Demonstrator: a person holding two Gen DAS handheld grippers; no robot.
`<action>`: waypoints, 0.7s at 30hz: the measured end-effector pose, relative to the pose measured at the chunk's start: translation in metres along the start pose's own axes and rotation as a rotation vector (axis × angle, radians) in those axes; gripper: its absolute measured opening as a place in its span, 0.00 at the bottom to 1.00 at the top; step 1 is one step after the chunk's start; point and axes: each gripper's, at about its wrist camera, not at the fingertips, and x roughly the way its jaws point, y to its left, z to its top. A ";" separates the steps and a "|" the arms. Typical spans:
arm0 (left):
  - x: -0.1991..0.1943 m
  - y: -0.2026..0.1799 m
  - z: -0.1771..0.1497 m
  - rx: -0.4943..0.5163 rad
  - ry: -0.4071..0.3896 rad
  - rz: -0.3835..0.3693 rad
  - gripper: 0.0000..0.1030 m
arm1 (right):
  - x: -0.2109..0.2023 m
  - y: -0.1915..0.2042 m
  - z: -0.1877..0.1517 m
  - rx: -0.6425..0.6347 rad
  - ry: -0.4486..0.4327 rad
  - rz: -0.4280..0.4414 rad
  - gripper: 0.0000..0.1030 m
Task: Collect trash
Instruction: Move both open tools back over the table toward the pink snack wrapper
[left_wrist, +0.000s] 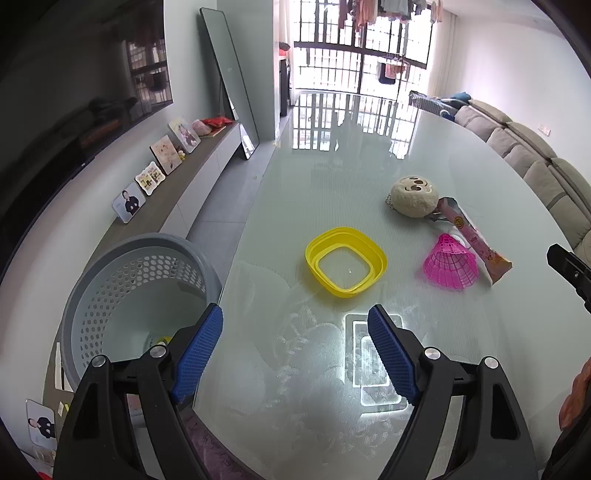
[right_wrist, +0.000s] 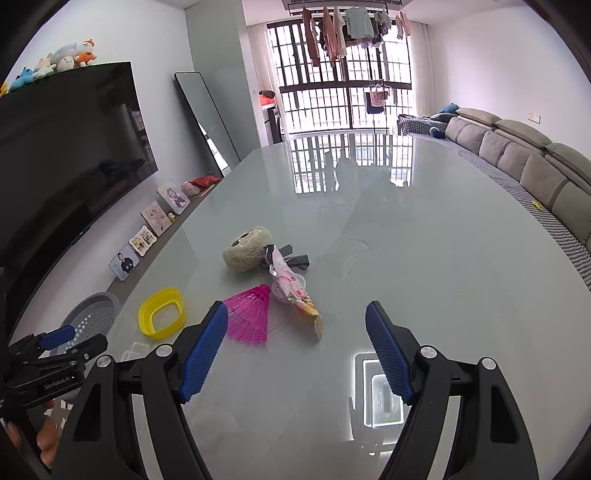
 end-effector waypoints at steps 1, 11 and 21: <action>0.001 -0.001 0.000 0.000 0.001 0.000 0.77 | 0.001 -0.001 0.000 0.001 0.002 -0.003 0.71; 0.008 -0.004 0.003 0.001 0.010 0.002 0.77 | 0.010 -0.015 0.010 0.009 0.011 -0.015 0.71; 0.012 -0.006 0.004 0.002 0.014 0.014 0.78 | 0.027 -0.022 0.007 0.006 0.038 -0.018 0.71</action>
